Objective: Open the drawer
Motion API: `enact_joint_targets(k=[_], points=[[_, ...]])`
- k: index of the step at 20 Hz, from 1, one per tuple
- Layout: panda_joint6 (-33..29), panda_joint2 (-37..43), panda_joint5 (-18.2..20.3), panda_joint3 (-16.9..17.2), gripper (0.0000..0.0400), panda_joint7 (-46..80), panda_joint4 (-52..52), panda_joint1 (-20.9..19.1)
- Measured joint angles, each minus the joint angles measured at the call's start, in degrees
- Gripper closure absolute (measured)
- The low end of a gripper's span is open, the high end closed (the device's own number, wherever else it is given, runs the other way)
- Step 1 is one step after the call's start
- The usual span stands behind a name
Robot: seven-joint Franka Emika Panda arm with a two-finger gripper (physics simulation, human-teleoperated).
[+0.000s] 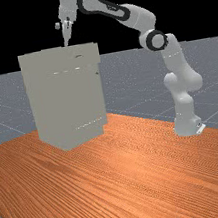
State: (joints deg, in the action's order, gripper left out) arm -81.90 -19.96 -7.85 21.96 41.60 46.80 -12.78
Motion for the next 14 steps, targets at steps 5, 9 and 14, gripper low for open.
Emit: enact_joint_targets(k=[5, 9, 14], points=[[-1.11, -1.45, 0.19, 0.43, 0.0000, 0.06, 1.29, -0.48], [-3.04, 0.85, 0.38, 1.07, 0.0000, 0.32, 5.30, 1.13], [-3.92, 3.48, 1.56, 0.81, 0.0000, 0.81, 12.85, 3.67]])
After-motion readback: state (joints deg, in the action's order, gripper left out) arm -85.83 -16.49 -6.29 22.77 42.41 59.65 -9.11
